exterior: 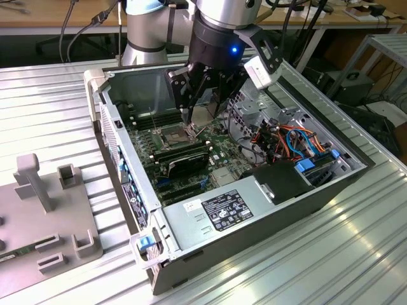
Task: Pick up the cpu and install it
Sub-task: 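Pick up the cpu and move it towards the insertion slot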
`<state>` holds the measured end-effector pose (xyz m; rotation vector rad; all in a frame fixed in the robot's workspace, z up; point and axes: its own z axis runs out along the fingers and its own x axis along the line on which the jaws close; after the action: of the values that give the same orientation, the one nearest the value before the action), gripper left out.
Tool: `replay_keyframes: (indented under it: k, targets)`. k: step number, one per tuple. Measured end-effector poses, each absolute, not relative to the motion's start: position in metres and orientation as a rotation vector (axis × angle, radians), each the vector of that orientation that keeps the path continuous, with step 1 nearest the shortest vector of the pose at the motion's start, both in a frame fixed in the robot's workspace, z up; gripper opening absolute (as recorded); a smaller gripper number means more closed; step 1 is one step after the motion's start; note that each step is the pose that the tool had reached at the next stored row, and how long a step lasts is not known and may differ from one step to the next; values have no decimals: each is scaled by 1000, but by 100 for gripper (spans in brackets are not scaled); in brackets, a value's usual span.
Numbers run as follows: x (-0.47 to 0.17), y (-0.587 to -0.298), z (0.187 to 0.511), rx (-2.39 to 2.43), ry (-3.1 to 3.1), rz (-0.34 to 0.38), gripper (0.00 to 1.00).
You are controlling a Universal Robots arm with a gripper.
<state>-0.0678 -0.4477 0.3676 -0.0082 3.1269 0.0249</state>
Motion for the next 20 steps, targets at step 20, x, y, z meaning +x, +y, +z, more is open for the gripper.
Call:
replay_keyframes:
  k: [20]
  targets:
    - [-49,-448,368,-8,3127,25,55]
